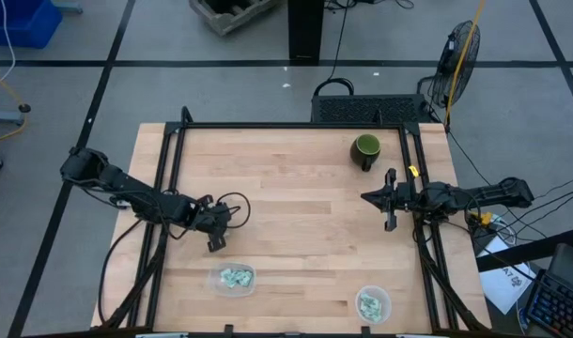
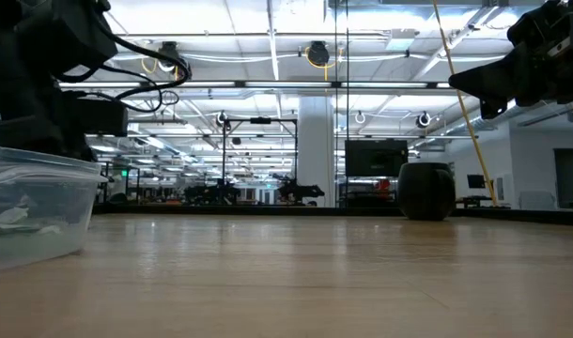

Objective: Pick and place Stevia / Truvia into bins
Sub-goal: Put the stevia packet into the left transparent container

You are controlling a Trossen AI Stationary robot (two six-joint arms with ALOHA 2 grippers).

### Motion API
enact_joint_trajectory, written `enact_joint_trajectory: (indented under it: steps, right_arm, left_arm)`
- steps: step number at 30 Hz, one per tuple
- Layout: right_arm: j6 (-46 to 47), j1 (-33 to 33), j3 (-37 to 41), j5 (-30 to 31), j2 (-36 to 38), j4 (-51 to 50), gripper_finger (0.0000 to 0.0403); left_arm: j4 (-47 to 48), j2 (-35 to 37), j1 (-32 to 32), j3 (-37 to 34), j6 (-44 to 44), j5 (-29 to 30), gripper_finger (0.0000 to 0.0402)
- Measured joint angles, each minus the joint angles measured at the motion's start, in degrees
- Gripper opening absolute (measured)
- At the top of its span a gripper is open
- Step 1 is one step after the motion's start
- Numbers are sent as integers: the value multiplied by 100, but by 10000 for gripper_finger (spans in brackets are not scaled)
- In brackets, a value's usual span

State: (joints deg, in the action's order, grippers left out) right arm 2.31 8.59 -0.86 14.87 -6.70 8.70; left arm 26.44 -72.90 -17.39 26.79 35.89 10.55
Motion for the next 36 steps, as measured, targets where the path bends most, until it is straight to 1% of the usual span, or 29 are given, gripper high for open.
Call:
enact_joint_trajectory:
  steps: [8,16,19,25,29,32,36]
  right_arm:
    - [2,-1,0,0,0,1,4]
    - [0,-1,-1,0,0,-1,4]
    - [0,0,-1,0,0,0,4]
    - [2,-1,-1,0,0,1,4]
    - [2,0,1,0,-2,-1,4]
    - [0,1,-1,0,-2,-1,4]
    - [1,1,0,0,-2,-1,4]
  left_arm:
    - [-107,-4,174,-9,-219,-182,152]
    - [-369,-17,204,-25,-389,-168,149]
    - [-413,-20,204,-27,-424,-193,124]
    - [-455,-20,202,-27,-596,-141,51]
    - [-659,-22,202,-33,-801,-101,12]
    - [-821,-22,202,-31,-864,-112,8]
    - [-985,-22,202,-31,-881,-251,29]
